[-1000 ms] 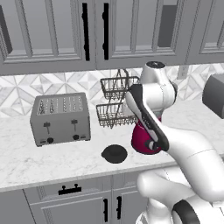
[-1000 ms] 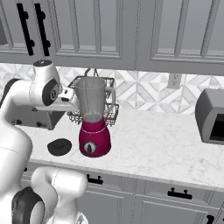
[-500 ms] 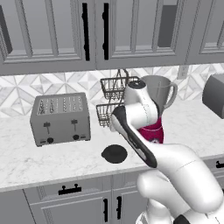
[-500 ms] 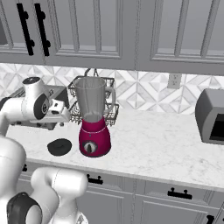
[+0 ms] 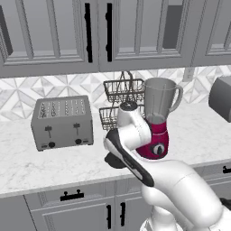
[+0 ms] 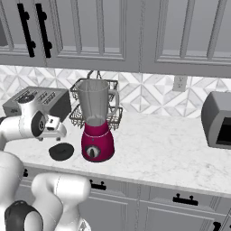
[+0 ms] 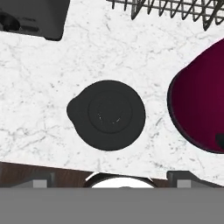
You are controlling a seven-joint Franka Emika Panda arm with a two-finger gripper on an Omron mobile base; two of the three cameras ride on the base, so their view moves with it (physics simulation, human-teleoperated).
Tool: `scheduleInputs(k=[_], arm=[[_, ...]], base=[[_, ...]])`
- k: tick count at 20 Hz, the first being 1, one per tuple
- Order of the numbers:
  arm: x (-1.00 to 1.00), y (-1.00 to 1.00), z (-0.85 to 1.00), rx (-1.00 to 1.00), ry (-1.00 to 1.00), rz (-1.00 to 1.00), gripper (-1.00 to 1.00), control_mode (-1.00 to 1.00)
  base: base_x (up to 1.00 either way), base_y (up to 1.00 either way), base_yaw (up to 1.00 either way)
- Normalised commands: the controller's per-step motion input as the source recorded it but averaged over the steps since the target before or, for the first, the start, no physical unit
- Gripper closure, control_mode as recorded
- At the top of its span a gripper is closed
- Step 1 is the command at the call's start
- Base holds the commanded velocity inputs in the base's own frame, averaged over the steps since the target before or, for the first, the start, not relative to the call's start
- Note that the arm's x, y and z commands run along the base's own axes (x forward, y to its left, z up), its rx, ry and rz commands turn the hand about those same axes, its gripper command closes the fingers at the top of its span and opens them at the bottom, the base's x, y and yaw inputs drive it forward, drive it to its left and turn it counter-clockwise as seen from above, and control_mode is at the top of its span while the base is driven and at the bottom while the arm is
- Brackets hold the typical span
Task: Close the lid blender by securely placing the lid on top.
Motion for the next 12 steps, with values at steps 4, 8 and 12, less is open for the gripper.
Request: scheduleInputs(k=[4, 8, 12], arm=[[0.00, 0.00, -0.28, 0.01, 0.00, -0.08, -1.00, -1.00], [0.03, 0.00, -0.31, 0.00, 0.00, -0.07, -1.00, -1.00], [0.10, 0.00, -0.38, 0.00, 0.00, -0.06, -1.00, -1.00]], base=[[0.00, 0.00, 0.00], [0.00, 0.00, 0.00], [0.00, 0.00, 0.00]])
